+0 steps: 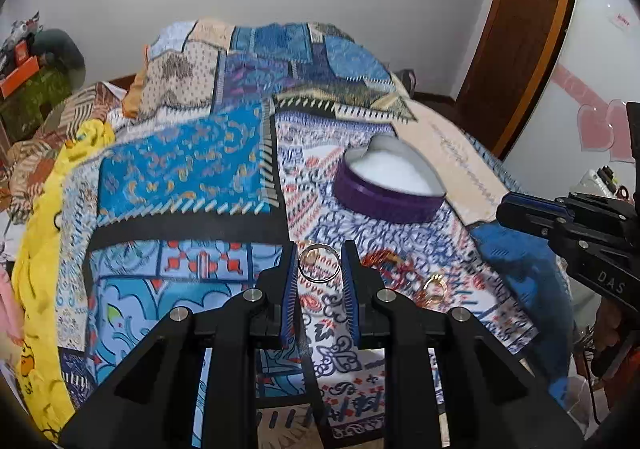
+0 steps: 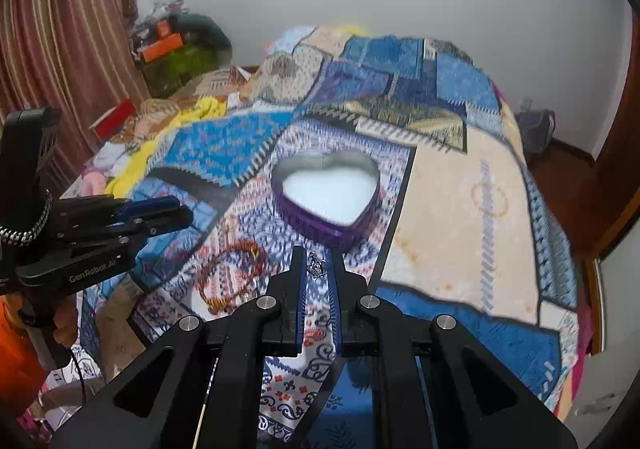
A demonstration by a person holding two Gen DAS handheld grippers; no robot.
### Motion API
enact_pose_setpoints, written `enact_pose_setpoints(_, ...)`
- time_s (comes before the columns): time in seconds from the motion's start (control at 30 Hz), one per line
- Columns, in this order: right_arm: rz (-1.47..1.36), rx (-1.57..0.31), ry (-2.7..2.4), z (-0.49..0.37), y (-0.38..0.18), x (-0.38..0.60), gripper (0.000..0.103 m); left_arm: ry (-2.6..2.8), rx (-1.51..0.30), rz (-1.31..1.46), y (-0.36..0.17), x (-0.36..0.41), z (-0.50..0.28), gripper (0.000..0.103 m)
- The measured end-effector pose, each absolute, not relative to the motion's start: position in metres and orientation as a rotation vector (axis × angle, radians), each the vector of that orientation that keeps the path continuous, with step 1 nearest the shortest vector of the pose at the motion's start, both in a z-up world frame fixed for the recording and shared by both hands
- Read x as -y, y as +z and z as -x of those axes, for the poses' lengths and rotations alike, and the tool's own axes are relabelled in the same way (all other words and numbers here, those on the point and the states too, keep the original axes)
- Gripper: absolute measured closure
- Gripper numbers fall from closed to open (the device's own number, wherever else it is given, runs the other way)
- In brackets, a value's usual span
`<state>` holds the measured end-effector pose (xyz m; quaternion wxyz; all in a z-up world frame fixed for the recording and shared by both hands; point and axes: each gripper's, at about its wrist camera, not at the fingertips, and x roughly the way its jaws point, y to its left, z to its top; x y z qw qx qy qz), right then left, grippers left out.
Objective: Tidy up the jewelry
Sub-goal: 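Carry the ring into the purple heart tin with the left tool while the right tool drops the earring in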
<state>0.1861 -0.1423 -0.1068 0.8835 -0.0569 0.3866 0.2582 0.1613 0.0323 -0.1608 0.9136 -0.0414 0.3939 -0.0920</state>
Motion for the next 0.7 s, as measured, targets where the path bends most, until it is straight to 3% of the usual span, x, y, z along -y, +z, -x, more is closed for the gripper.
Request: enact_pose_setpoints(0.7,0.084,-0.629,0.534,-0.208,-0.062,0.14,0.094,-0.222,-0.671,0.065,-0.113,-0.01,-0.189,0.082)
